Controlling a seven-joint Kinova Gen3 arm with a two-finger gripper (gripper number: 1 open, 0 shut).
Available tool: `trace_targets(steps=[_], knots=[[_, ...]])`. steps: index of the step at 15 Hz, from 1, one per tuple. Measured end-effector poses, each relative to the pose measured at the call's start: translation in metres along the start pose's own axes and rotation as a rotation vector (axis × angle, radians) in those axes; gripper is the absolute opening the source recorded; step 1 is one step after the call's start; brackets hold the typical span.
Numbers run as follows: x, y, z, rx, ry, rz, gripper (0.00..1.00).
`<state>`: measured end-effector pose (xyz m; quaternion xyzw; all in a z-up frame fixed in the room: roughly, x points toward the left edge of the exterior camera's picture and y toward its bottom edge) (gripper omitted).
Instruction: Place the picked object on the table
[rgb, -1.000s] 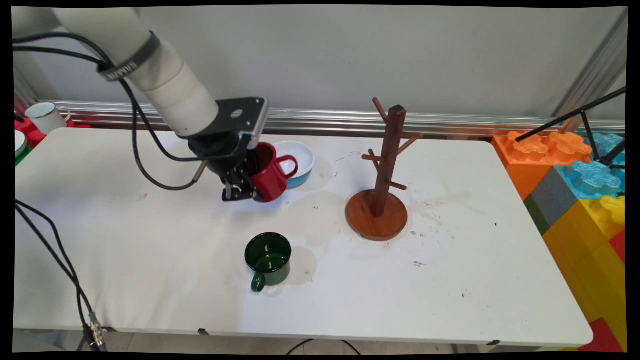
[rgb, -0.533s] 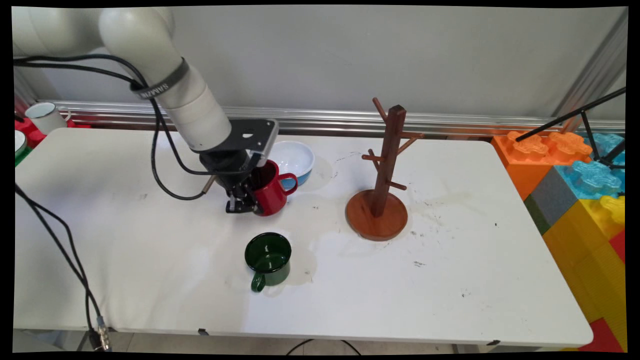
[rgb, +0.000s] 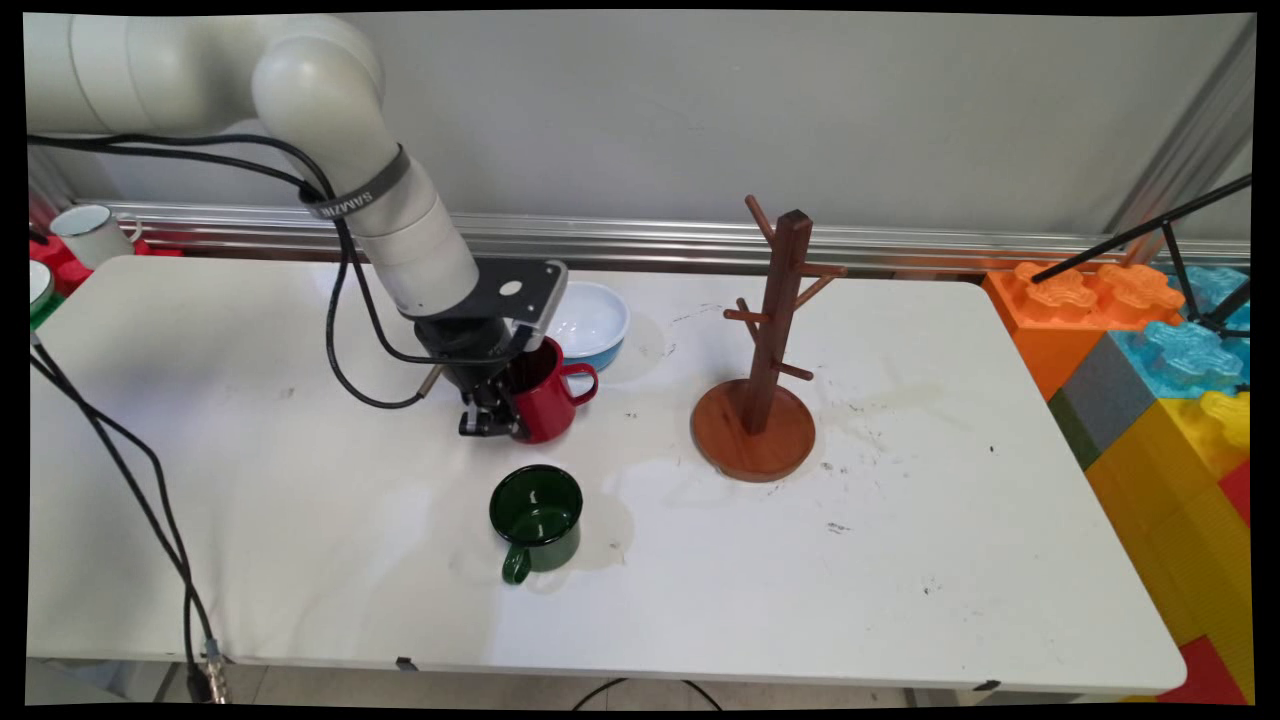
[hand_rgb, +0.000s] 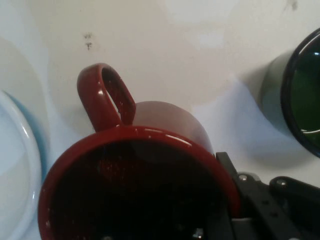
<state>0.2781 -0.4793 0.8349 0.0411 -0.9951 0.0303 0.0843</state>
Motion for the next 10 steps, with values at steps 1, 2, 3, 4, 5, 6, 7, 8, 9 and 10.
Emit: trace_targets(steps=[1,2,3,4,5,6,7,8,9,10], knots=[[0.0,-0.001,0.003,-0.002,-0.001,0.003,0.0],[-0.001,-0.002,0.005,-0.004,-0.002,0.005,0.0],[-0.001,-0.003,0.007,-0.006,-0.002,0.007,0.0],[-0.002,-0.004,0.01,-0.007,-0.003,0.01,0.0],[-0.002,-0.005,0.013,-0.009,-0.003,0.013,0.0],[-0.002,-0.005,0.014,-0.01,-0.003,0.014,0.0],[-0.002,-0.006,0.017,-0.011,-0.002,0.016,0.0],[-0.003,-0.007,0.019,-0.012,-0.001,0.017,0.0],[-0.003,-0.007,0.02,-0.012,0.001,0.018,0.0],[-0.003,-0.007,0.022,-0.013,0.002,0.019,0.0]])
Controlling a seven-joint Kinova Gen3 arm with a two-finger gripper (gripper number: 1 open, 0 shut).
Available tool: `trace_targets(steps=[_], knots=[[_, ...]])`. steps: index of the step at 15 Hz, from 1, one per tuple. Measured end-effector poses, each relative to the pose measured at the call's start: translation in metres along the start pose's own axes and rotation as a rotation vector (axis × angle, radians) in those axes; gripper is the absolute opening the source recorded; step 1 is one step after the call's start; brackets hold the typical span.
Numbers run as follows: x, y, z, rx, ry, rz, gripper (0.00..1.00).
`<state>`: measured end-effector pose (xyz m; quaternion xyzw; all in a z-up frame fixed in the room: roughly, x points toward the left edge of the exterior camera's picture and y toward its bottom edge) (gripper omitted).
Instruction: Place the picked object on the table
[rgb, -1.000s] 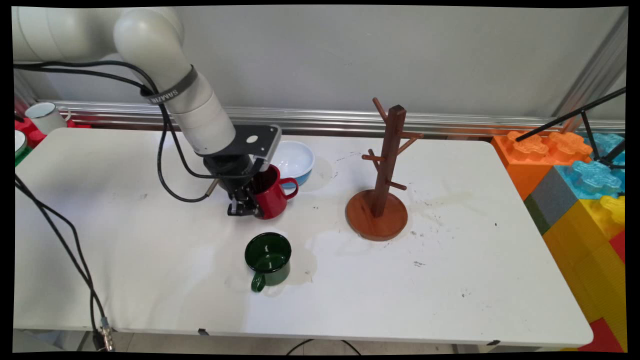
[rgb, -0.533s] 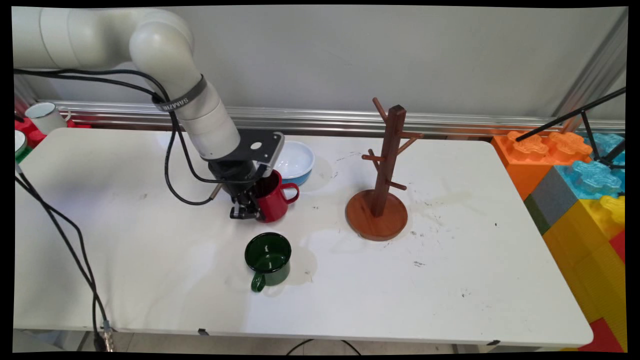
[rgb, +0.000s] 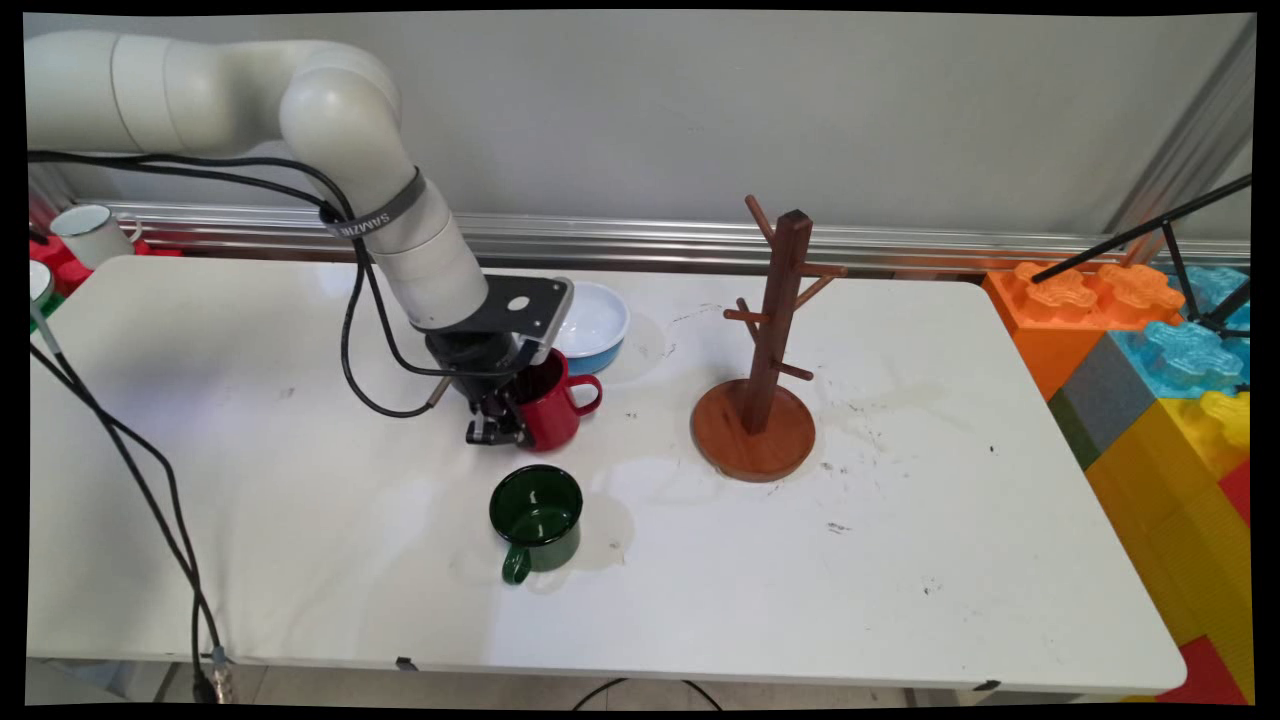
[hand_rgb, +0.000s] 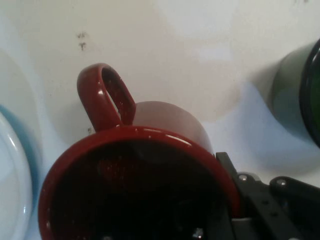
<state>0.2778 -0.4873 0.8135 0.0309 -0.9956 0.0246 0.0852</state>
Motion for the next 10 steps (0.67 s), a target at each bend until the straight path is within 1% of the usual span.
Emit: trace_targets(steps=[1,2,5,7,10], knots=[[0.0,0.0,0.001,0.0,0.002,0.001,0.0],[0.0,0.0,0.003,-0.001,0.005,0.003,1.0],[0.001,0.001,0.004,0.002,0.019,0.001,1.0],[0.004,0.001,0.0,0.008,0.041,-0.002,1.0],[0.013,0.004,-0.024,0.031,0.096,-0.015,1.0]])
